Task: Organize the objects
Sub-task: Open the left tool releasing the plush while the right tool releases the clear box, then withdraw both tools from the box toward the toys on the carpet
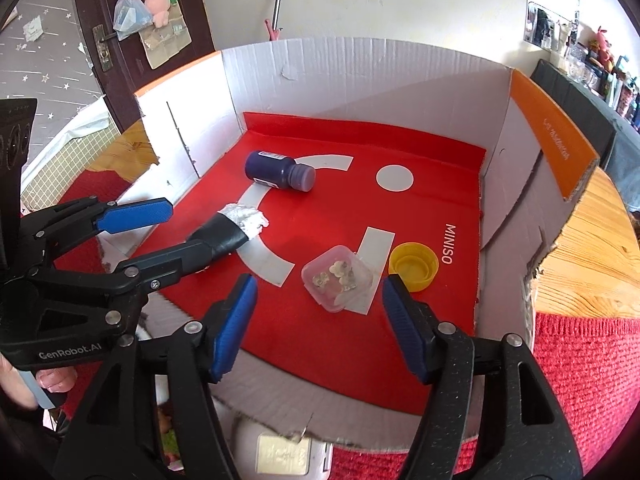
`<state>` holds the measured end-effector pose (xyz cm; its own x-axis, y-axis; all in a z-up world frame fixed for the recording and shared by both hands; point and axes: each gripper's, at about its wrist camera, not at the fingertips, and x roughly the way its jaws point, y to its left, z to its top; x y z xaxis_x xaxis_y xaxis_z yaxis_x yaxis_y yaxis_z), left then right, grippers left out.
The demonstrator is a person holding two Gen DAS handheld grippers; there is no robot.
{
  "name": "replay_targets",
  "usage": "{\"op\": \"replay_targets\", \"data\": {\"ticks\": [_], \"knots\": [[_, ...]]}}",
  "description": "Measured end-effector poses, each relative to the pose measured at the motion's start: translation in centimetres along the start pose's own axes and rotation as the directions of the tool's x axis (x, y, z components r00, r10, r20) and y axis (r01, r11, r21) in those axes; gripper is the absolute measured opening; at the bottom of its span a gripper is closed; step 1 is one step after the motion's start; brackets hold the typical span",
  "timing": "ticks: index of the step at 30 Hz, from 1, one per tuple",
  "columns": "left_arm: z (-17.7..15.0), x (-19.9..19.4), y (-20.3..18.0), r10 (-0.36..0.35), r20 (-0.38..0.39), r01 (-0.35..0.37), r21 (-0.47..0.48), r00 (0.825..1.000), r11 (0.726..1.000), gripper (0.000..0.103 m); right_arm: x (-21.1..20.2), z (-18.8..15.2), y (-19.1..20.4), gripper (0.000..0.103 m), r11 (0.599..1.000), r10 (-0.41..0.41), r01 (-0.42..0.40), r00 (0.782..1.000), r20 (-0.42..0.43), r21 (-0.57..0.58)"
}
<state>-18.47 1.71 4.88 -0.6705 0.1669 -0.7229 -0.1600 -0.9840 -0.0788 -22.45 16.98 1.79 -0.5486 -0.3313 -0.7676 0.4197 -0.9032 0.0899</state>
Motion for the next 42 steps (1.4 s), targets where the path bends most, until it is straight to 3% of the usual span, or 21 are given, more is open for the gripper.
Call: {"op": "replay_targets", "data": {"ticks": [14, 28, 42], "knots": [[-1.0, -2.7, 0.3, 0.011, 0.044, -0.01, -0.007, 0.999, 1.0, 0.077, -3.3, -1.1, 1.7, 0.078, 0.999, -0.019, 0.021, 0.998, 0.064, -0.029], [-2.4, -5.2, -0.2, 0.028, 0.087, -0.028, -0.003, 0.996, 1.0, 0.098, -6.1, -2.8, 2.7, 0.091, 1.0, -0.004, 0.006, 0.995, 0.102, -0.024], [-4.0, -6.8, -0.9, 0.031, 0.091, -0.031, -0.004, 0.995, 1.0, 0.103, -8.7, -5.2, 3.8, 0.097, 1.0, -0.01, 0.012, 0.99, 0.138, -0.018]]}}
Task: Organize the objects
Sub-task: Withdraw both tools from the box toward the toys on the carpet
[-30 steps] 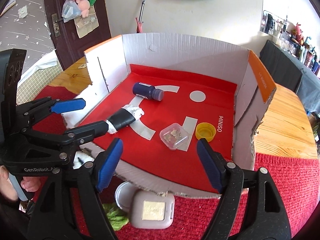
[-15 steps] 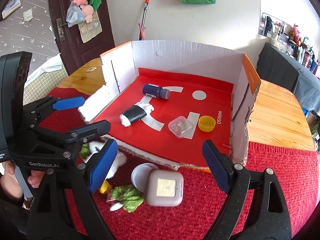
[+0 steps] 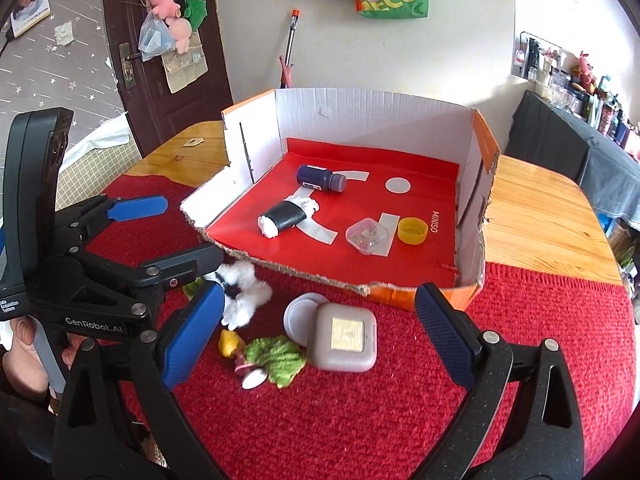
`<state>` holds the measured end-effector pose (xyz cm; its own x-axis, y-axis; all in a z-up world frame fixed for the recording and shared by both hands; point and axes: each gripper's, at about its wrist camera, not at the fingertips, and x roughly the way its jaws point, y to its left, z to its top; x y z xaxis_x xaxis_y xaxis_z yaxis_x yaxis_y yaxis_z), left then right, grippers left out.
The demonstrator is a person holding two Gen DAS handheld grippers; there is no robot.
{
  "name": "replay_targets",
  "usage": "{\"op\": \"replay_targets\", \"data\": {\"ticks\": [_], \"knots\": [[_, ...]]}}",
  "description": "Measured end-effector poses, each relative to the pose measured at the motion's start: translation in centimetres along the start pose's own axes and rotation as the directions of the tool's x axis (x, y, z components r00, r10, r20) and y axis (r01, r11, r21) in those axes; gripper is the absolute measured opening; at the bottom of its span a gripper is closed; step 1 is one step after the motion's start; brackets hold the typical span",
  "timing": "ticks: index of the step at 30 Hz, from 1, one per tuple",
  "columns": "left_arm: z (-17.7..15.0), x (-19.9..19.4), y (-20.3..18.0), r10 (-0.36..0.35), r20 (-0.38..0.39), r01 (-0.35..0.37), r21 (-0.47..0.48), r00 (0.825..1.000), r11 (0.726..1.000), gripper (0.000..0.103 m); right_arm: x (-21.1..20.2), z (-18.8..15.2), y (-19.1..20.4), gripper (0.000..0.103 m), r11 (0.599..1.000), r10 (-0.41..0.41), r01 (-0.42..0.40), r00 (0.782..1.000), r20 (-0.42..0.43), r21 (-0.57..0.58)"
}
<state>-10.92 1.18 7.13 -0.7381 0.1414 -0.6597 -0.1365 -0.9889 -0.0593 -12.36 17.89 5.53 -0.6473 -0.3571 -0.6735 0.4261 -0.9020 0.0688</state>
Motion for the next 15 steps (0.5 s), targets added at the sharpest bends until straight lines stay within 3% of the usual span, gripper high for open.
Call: {"op": "replay_targets", "data": {"ticks": [15], "knots": [[-2.7, -1.5, -0.5, -0.007, -0.02, 0.007, -0.015, 1.0, 1.0, 0.103, -1.7, -2.9, 1.2, 0.099, 1.0, 0.011, -0.011, 1.0, -0.005, 0.008]]}}
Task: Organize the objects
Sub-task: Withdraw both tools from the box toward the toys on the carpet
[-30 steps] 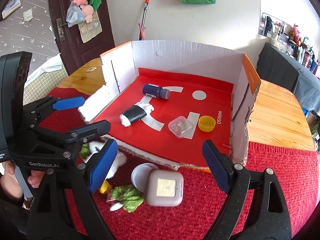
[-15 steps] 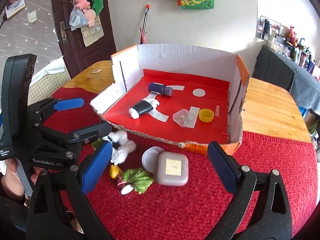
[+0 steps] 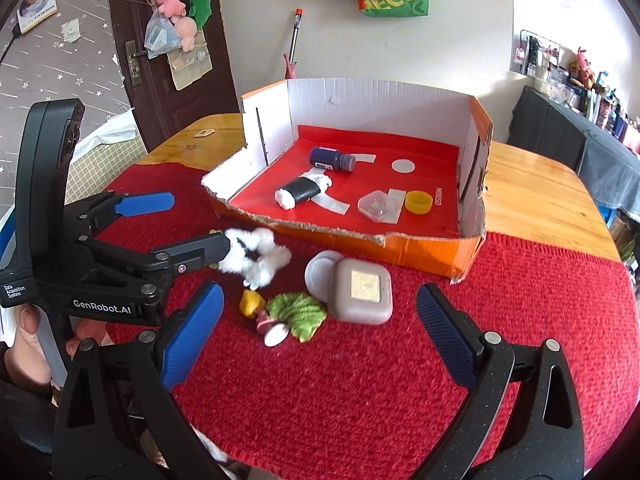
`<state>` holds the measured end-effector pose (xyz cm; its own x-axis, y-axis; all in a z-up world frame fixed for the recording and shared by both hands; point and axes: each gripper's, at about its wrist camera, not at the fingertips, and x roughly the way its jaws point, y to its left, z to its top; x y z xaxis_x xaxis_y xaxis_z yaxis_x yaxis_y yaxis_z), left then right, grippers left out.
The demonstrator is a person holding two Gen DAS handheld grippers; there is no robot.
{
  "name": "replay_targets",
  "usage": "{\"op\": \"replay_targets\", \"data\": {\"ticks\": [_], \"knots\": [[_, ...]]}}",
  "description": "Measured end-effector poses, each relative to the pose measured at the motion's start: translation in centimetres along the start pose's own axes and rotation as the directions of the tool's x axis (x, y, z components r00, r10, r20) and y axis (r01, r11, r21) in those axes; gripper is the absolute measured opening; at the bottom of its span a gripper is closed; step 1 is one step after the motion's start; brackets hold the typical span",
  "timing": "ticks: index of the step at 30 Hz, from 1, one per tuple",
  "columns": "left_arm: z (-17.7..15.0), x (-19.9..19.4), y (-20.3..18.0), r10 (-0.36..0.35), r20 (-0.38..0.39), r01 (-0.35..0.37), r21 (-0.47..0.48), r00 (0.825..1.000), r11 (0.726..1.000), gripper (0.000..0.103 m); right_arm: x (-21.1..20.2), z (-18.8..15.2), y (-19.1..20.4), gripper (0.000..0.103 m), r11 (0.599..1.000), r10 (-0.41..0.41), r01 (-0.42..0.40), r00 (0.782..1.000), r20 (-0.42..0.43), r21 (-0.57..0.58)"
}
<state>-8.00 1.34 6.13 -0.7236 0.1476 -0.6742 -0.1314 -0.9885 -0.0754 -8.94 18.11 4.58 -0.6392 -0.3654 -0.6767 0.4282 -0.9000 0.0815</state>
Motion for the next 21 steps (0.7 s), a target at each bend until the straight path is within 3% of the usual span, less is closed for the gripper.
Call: {"op": "replay_targets", "data": {"ticks": [16, 20, 21], "knots": [[-2.1, 1.3, 1.6, -0.011, -0.062, 0.007, -0.057, 0.998, 0.998, 0.103, 1.1, -2.6, -0.6, 0.097, 0.998, 0.021, -0.018, 0.999, -0.047, 0.065], [-2.3, 1.6, 1.9, -0.002, -0.063, -0.001, -0.055, 0.998, 0.998, 0.098, 1.8, -3.0, -0.9, 0.068, 0.997, 0.03, -0.025, 0.998, -0.06, 0.077], [-2.3, 1.8, 1.9, 0.002, -0.065, -0.005, -0.049, 0.998, 0.999, 0.094, 2.0, -3.1, -1.1, 0.066, 0.996, 0.033, -0.028, 0.997, -0.064, 0.087]]}}
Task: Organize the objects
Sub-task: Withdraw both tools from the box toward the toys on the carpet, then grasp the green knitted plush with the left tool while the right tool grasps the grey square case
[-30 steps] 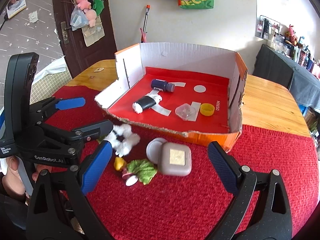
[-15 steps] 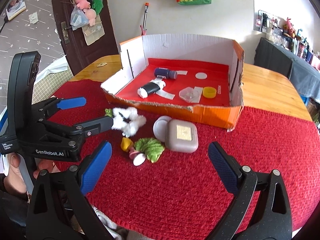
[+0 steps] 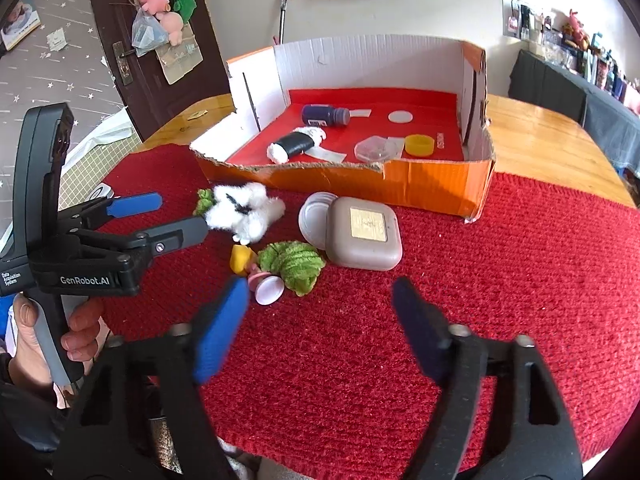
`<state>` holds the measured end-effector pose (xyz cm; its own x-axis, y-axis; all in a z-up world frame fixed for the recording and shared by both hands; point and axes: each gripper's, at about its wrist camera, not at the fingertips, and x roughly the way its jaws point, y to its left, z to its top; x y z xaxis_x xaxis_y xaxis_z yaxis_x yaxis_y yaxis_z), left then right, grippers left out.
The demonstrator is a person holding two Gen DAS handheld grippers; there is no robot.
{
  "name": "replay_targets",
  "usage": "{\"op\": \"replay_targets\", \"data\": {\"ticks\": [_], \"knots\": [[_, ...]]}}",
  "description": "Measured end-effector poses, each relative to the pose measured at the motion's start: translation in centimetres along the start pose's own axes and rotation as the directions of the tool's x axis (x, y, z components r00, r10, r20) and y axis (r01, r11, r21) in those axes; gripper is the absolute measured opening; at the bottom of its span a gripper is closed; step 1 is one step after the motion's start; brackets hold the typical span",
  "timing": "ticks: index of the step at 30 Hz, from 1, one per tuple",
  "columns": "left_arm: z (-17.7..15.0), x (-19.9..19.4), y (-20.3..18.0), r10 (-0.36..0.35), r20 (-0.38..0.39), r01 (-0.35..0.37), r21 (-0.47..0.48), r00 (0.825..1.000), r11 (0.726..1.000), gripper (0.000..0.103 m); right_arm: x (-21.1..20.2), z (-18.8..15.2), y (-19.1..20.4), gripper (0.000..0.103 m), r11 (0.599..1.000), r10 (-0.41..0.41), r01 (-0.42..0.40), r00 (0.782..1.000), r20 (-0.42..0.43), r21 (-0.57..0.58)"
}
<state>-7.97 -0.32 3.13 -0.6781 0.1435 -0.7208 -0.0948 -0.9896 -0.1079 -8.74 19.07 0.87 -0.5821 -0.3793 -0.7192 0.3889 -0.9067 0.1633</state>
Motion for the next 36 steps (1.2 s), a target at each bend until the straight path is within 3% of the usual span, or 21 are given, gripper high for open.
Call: {"op": "replay_targets", "data": {"ticks": [4, 10, 16, 29, 36], "knots": [[0.0, 0.8, 0.1, 0.001, -0.021, -0.001, 0.008, 1.0, 1.0, 0.081, 0.5, 0.0, -0.6, 0.058, 1.0, -0.008, 0.008, 1.0, -0.003, 0.018], [0.2, 2.1, 0.4, -0.003, -0.052, 0.003, 0.001, 0.999, 1.0, 0.07, 0.7, 0.5, -1.6, 0.056, 0.999, -0.042, 0.041, 0.999, 0.006, 0.03], [0.6, 2.6, 0.7, 0.002, -0.057, -0.002, 0.003, 0.998, 1.0, 0.063, 1.5, 1.3, -2.6, 0.052, 0.998, -0.053, 0.053, 0.999, 0.002, 0.04], [2.0, 3.6, 1.1, -0.004, -0.08, 0.003, -0.018, 0.997, 1.0, 0.061, 2.9, 3.0, -2.7, 0.052, 0.999, -0.02, 0.02, 1.0, -0.004, 0.041], [1.9, 3.7, 0.5, 0.016, -0.081, -0.015, 0.004, 0.997, 1.0, 0.055, 3.6, 3.5, -3.3, 0.052, 0.997, 0.015, -0.014, 1.0, -0.014, 0.079]]}}
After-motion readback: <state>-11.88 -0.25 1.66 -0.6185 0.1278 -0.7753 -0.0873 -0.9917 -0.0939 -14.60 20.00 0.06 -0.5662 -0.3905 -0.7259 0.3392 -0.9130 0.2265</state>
